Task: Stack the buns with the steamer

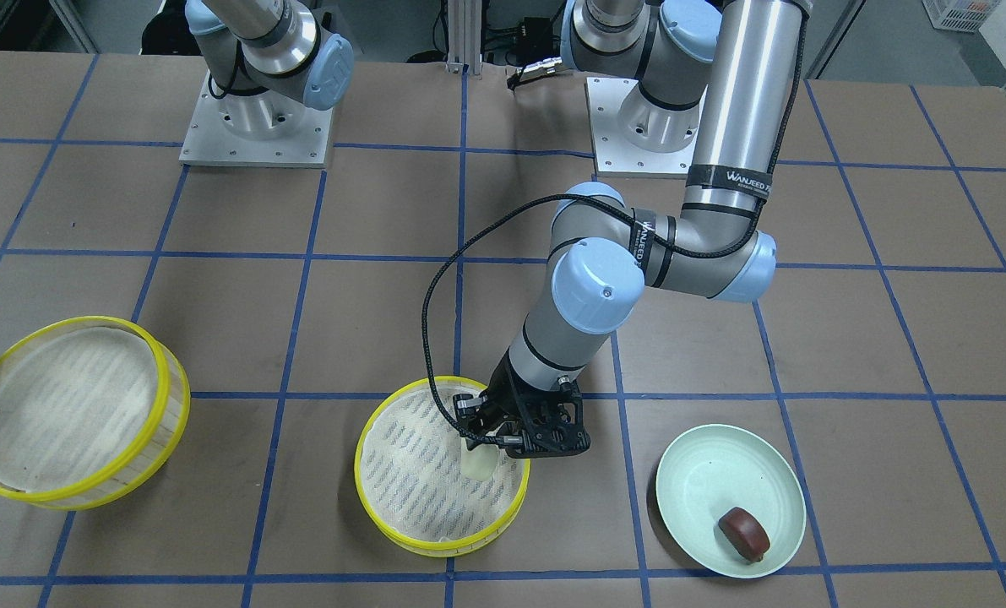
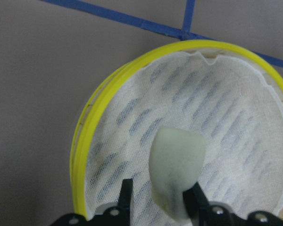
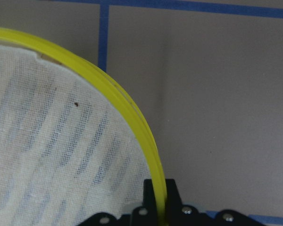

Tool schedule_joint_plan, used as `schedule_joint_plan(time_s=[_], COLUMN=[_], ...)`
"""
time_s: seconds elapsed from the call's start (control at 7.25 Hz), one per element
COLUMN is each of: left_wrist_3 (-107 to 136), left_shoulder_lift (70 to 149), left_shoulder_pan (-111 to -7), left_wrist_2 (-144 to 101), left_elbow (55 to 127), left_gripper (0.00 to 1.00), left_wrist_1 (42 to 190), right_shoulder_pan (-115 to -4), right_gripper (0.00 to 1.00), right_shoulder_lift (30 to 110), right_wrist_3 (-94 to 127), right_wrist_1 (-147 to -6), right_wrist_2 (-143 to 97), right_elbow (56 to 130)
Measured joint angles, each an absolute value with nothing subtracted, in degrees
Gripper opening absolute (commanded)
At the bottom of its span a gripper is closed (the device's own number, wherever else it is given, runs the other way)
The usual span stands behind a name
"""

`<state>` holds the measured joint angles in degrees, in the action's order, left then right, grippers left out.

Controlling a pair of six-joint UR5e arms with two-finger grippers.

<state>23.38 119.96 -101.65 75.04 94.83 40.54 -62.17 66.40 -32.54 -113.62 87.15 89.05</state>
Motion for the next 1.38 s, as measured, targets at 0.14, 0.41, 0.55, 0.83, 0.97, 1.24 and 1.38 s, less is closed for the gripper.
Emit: schedule_joint_plan(time_s=[0.14, 0.41, 0.55, 0.83, 0.97, 1.24, 1.38], left_wrist_3=[23.2, 18.7, 14.0, 4.1, -0.8, -12.2, -14.7], left_shoulder_lift=[119.4, 117.7, 117.1, 115.9, 115.7, 117.4, 118.8], left_shoulder_pan=[-101.6, -100.1, -97.8, -92.1, -88.8, -83.8, -82.4], left_wrist_2=[74.3, 74.9, 76.7, 83.2, 85.9, 89.0, 91.3], left_elbow=[94.7, 93.8, 93.3, 92.5, 92.5, 92.9, 93.0], left_gripper=[1.00, 1.00, 1.00, 1.00, 1.00, 1.00, 1.00], left_wrist_1=[40.6, 41.5, 42.4, 44.2, 44.4, 44.1, 43.5], right_shoulder_pan=[-63.8, -68.4, -71.7, -79.4, -84.3, -93.1, -96.2], right_gripper=[0.09, 0.09, 0.10, 0.10, 0.10, 0.11, 0.11], right_shoulder_lift=[68.1, 72.3, 74.3, 76.2, 75.9, 72.8, 71.1], right_wrist_3=[-30.0, -22.5, -17.6, -7.0, -0.8, 12.0, 16.7], right_wrist_1=[-112.0, -108.3, -107.0, -106.5, -107.6, -112.8, -115.0], right_wrist_2=[87.4, 87.4, 87.4, 87.2, 87.0, 86.9, 87.3], right_elbow=[89.0, 89.0, 89.0, 89.0, 88.9, 88.4, 88.2])
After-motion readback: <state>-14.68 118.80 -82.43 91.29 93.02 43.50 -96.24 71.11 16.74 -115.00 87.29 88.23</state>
